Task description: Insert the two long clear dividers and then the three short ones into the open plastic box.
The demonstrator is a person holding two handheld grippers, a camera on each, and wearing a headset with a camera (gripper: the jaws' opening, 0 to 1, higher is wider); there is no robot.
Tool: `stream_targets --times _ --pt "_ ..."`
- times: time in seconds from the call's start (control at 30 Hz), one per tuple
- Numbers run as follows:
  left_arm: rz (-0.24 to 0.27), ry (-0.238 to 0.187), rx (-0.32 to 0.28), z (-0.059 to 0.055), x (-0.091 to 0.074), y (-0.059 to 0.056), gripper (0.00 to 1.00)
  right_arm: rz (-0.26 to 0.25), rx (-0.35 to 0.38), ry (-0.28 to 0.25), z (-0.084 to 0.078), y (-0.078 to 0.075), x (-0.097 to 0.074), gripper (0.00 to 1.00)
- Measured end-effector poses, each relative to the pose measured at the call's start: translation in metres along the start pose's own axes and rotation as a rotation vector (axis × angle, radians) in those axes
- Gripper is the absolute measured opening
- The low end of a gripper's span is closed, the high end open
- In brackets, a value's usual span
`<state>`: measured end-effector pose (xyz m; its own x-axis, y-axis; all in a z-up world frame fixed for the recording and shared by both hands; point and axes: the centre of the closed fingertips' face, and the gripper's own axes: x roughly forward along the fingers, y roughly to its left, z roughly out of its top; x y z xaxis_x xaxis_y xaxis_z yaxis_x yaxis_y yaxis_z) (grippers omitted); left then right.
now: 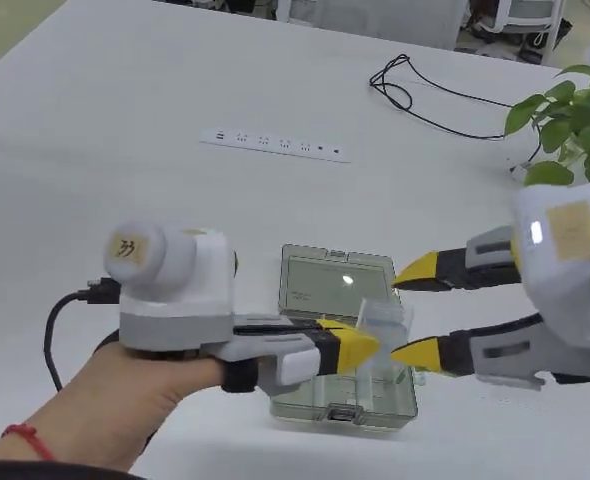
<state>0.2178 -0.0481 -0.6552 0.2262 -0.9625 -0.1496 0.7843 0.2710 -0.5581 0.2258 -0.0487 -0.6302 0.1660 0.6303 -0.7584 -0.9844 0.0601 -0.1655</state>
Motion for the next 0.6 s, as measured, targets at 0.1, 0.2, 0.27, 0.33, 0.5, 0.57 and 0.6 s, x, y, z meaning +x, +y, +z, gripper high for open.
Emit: stream_targets --times 0.1,0.2,0.27,0.33,0.5,0.57,0.6 --pt "-0.030 0.020 0.123 -0.001 -0.003 -0.006 0.00 0.065 0.027 -0.040 0.004 0.003 -0.004 0.28" --pt "-0.078 0.053 0.198 -0.006 -0.006 -0.015 0.00 0.163 0.088 -0.056 0.006 0.014 -0.006 0.25" --pt "-0.092 0.063 0.254 -0.007 -0.007 -0.018 0.00 0.194 0.075 -0.056 0.007 0.017 -0.006 0.22" --pt "-0.109 0.064 0.294 -0.007 -0.008 -0.022 0.00 0.243 0.089 -0.062 0.009 0.023 -0.006 0.21" --pt "-0.144 0.073 0.355 -0.009 -0.009 -0.030 0.00 0.313 0.110 -0.076 0.012 0.030 -0.006 0.14" --pt "-0.159 0.074 0.373 -0.009 -0.010 -0.034 0.00 0.339 0.127 -0.068 0.013 0.034 -0.006 0.12" --pt "-0.160 0.071 0.377 -0.009 -0.011 -0.035 0.00 0.345 0.125 -0.067 0.013 0.035 -0.006 0.11"
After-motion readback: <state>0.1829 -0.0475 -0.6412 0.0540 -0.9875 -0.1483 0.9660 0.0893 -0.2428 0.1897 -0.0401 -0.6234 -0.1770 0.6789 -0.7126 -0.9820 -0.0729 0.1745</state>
